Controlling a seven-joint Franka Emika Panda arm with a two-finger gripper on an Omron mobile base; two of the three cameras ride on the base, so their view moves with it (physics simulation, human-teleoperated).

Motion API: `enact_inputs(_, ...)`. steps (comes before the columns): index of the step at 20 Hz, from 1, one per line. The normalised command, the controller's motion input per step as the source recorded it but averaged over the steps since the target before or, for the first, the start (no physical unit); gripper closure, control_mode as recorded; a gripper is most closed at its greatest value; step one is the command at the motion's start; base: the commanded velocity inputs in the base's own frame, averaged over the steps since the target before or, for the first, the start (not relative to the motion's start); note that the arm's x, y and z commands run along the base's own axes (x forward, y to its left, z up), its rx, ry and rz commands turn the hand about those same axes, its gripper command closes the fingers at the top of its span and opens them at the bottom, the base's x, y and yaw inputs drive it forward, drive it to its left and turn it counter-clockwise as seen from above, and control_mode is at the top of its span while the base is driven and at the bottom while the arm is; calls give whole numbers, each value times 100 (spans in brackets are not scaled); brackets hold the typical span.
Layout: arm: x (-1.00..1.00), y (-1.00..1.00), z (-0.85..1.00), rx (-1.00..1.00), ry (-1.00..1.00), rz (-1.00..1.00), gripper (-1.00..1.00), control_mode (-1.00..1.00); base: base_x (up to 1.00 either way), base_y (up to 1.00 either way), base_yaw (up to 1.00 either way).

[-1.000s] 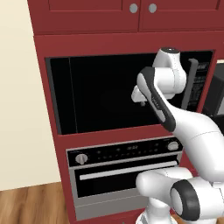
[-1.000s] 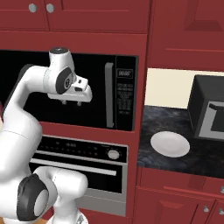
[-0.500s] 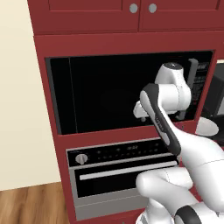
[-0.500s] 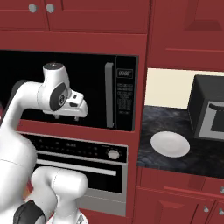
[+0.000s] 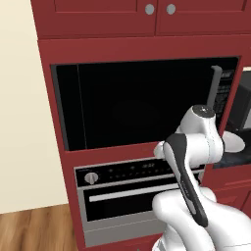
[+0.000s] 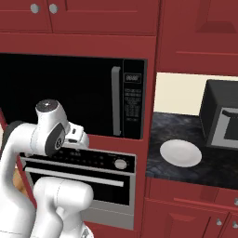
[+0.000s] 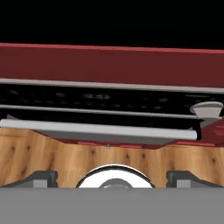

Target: Take the baked cake out of the oven and place it on the plate for cooling. Then close the oven door.

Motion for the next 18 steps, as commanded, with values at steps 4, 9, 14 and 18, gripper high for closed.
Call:
enact_inputs(4, 0, 0, -33, 0, -18, 0, -100, -100, 0, 0, 0)
enact_inputs(9, 0, 0, -17, 0, -17, 0, -100, -100, 0, 0, 0)
enact_inputs(14, -2, 0, -2, 0, -3, 0, -100, 100, -26, 0, 0)
enact_inputs(18, 0, 0, 0, 0, 0, 0, -100, 100, -48, 0, 0)
